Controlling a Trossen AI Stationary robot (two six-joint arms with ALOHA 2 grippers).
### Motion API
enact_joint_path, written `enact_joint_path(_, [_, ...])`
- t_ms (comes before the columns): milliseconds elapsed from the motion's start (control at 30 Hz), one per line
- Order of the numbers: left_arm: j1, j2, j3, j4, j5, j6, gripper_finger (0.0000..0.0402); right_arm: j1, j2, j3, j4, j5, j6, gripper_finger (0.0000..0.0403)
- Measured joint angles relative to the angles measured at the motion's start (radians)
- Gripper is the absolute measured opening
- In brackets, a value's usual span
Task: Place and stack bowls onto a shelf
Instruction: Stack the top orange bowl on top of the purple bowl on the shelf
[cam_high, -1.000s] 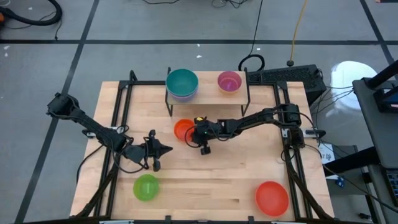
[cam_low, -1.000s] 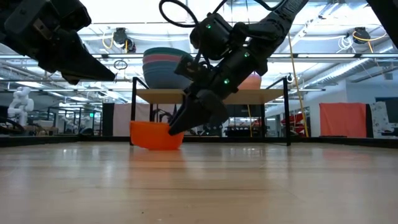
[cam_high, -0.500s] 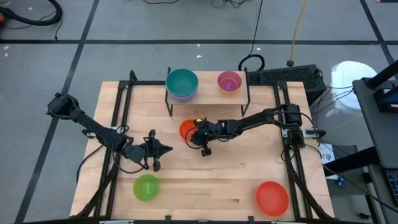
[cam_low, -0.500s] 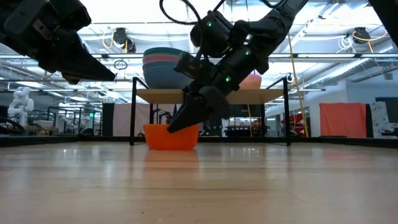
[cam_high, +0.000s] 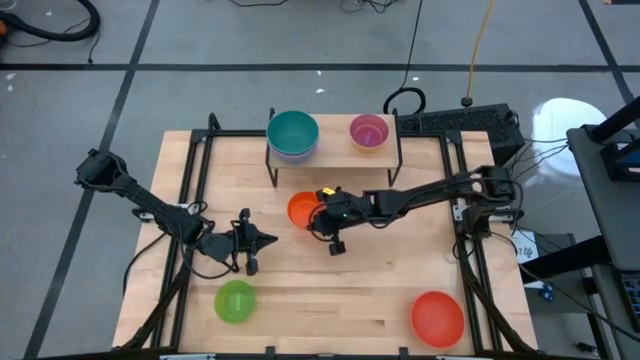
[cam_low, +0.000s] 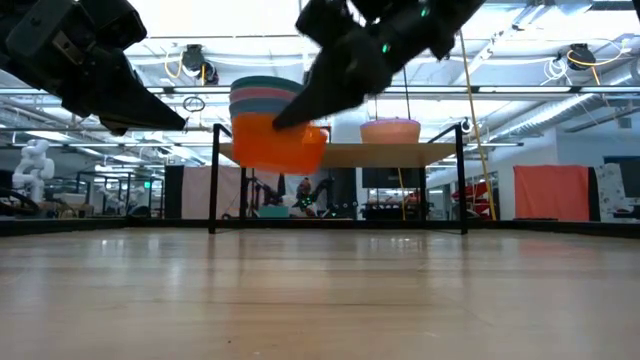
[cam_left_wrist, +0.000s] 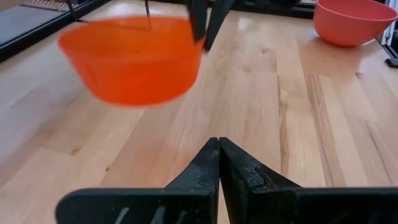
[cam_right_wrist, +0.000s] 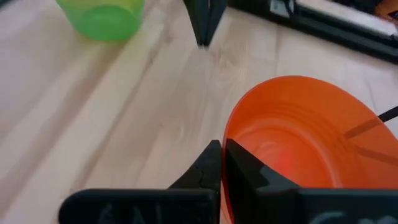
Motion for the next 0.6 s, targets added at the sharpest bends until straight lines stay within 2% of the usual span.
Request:
enact_joint_path(233, [0.000,0.000,0.000,0.000,-0.002,0.000,0.0010,0.005,-0.130,0.001,-0.122,0.006,0.046,0.0000])
enact_joint_path(600, [0.000,0.000,0.000,0.000,-0.010,0.001,0.0010,-0.010,-0.335,0.001,-0.281,0.139,0.037,0.0000])
